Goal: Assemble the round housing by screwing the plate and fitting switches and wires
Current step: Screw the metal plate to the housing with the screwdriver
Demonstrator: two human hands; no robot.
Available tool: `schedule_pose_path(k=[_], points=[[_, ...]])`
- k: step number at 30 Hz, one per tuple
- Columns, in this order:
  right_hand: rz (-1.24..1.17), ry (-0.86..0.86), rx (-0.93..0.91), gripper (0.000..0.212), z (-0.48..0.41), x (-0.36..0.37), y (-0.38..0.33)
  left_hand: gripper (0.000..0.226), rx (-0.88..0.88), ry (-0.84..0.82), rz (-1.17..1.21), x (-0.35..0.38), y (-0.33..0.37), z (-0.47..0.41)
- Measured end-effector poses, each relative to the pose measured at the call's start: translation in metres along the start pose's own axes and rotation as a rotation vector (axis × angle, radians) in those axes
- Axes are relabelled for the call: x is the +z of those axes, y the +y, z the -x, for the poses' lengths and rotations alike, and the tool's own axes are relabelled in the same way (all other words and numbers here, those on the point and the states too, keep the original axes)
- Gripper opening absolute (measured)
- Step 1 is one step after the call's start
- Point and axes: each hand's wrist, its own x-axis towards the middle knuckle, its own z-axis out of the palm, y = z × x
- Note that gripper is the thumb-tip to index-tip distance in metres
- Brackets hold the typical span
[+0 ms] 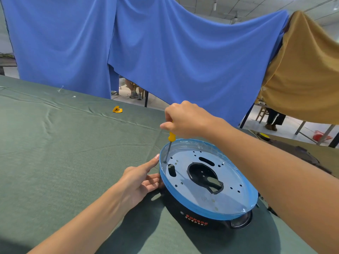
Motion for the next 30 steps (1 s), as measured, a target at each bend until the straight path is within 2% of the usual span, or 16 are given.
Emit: schedule_pose_path(k=[3,7,9,12,15,18,22,25,27,30], points=[[0.055,-0.059,0.074,0.041,0.002,-0.003,-0.001,0.062,-0.001,-0.01,-0.008,0.0,0.001,0.003],[-0.038,-0.263,0.049,0.034,0.005,-0.019,-0.002,0.074,-0.008,-0.005,-0.007,0.0,0.004,0.006],[-0.091,-0.246,0.001,0.022,0.006,-0.02,-0.003,0.072,-0.011,0.002,-0.024,0.001,0.005,0.006],[-0.11,-0.121,-0.038,0.006,0.004,-0.015,-0.001,0.074,-0.008,0.015,-0.05,0.003,0.006,0.004],[-0.062,-0.027,-0.022,0.024,0.001,-0.006,0.0,0.073,-0.009,0.027,-0.077,0.003,0.007,0.001],[0.026,-0.036,0.047,0.038,0.001,-0.001,0.001,0.067,-0.008,0.035,-0.09,0.003,0.007,-0.001],[-0.061,-0.212,0.027,0.025,0.004,-0.012,0.005,0.052,-0.011,0.047,-0.094,0.003,0.006,-0.004],[-0.083,-0.105,-0.017,0.016,0.006,-0.011,0.006,0.05,-0.008,0.059,-0.108,0.004,0.007,-0.005],[-0.08,-0.03,0.002,0.028,0.005,-0.003,0.005,0.049,-0.003,0.061,-0.111,0.005,0.007,-0.005],[-0.047,-0.051,0.066,0.044,0.006,0.001,0.004,0.048,0.002,0.062,-0.115,0.005,0.006,-0.004]])
